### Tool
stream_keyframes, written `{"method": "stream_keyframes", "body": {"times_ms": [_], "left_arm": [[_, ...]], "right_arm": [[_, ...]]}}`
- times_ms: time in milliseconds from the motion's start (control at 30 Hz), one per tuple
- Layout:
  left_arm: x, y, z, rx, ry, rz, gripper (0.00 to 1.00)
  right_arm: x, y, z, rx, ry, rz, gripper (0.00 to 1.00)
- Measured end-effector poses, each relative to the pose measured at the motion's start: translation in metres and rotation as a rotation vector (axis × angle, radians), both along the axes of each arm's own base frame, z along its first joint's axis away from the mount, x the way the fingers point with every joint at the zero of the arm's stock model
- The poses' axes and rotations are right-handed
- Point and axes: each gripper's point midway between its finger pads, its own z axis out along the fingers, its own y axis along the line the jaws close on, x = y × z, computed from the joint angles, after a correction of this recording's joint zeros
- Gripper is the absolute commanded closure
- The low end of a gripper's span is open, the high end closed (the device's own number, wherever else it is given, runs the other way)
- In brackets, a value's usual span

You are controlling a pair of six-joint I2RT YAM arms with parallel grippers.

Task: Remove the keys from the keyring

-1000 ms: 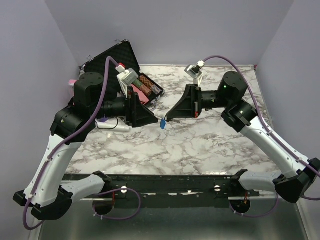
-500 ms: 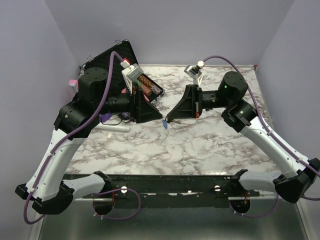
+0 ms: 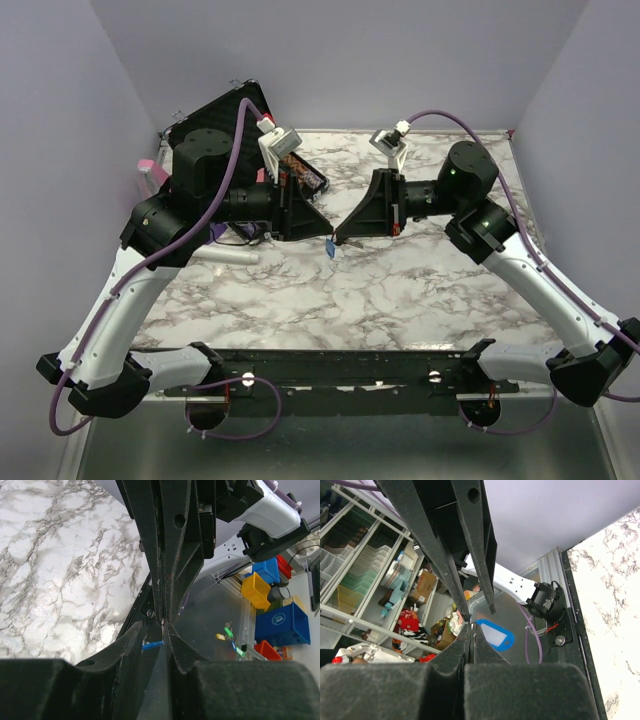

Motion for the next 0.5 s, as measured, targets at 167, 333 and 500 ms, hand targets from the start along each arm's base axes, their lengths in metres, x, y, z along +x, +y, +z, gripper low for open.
{"method": "stream_keyframes", "body": {"times_ms": [167,333,500], "left_arm": [[-0.0017,-0.0015,0.0015,0.002,0.0,-0.007,0.74],[-0.0035,-0.0026,0.0042,0.0,-0.008,-0.013,0.74],[-0.0047,-0.0029,0.0033,0.003,-0.005,-0.016,0.73]], "right_arm": [[-0.0011,-0.0009,0.0,-0.005,0.007,0.0,0.99],[-0.0027,-0.0022,0.0024,-0.004,0.004,-0.001,0.99],[-0.004,-0.0033,0.0021,-0.008,0.005,-0.001,0.99]]}}
